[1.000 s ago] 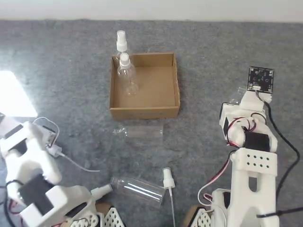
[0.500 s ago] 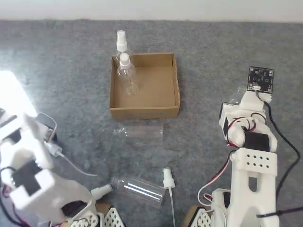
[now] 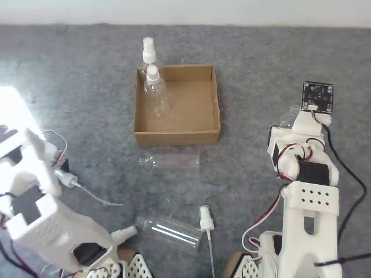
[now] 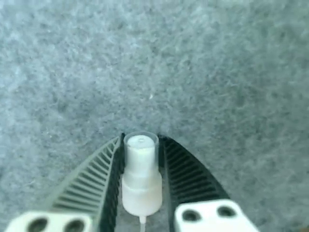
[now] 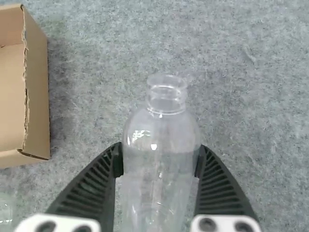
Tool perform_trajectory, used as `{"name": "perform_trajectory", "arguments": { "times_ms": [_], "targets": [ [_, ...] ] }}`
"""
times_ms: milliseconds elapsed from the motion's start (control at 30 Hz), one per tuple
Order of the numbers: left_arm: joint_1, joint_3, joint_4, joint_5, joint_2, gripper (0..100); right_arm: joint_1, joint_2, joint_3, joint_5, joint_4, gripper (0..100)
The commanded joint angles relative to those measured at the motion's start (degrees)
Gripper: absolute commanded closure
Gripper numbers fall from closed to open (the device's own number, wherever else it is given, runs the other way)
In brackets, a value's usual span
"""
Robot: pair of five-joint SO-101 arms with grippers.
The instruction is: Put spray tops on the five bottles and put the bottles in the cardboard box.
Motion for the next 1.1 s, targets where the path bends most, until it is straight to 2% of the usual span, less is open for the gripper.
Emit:
{"name": "perform_trajectory", "arguments": {
  "times_ms": [0,267,667,1067],
  "targets": [
    [-0.62,-0.13,0.18,-0.35,2.11,99,-0.4,-1.71,-0.88,1.14,-0.66,91.5],
    [-0.7,0.22,0.0,-0.35,0.97,99,-0.48,-1.71,-0.88,1.14,-0.66,91.6],
    [-0.44,14.37,-11.25,-0.26,-16.18,99,-1.45,-2.24,-0.09,1.23,-0.75,91.9],
    [-0.35,17.01,-11.96,-0.26,-22.95,99,-2.07,-2.24,0.0,1.23,-0.66,91.9]
  ]
}}
